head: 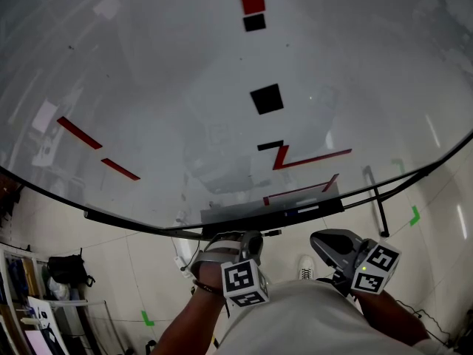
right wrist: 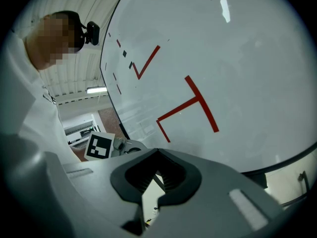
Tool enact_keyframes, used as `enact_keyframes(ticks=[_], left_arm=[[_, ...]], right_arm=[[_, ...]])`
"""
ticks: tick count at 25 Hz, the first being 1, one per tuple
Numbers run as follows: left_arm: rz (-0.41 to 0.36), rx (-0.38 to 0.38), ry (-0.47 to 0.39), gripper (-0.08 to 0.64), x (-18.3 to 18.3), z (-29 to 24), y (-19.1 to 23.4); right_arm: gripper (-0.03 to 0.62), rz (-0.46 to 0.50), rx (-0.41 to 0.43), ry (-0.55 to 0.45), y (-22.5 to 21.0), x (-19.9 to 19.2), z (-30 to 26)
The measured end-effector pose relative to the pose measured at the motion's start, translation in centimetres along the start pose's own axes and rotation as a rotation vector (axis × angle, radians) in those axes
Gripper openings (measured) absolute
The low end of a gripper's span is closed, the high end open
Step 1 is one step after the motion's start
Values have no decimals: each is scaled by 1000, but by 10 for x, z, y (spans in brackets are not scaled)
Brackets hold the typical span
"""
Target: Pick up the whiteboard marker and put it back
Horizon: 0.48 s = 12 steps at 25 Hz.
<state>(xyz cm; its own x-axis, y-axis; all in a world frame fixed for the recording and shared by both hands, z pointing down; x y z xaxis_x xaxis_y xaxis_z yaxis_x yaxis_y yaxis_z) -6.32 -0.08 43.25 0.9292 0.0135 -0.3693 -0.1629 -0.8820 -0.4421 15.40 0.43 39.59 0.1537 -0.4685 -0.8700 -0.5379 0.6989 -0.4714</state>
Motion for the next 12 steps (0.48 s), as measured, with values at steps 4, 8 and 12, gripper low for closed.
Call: enact_keyframes(ticks=[4, 8, 12], left_arm=[[26, -9, 24, 55, -8, -16, 4], [34, -10, 34, 55, -11, -27, 7], [33, -24, 46, 55, -14, -36, 6]], right_arm=[[2, 3, -4, -2, -1, 1, 2], [2, -4, -17, -3, -4, 1, 6], [2, 2, -22, -6, -4, 1, 7]])
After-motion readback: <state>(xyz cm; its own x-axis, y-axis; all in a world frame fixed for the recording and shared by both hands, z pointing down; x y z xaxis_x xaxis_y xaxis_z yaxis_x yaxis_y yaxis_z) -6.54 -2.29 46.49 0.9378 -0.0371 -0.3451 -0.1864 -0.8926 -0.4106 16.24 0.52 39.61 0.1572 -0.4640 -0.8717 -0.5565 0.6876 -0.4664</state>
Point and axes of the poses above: the fingertips, and each gripper's own axes: z backward along the fingers, y to its left, x out of its top, the point moved 10 cm from there along z, backward along the fingers, and after that the axes turned 3 degrees about -y, right-handed, at the moved point
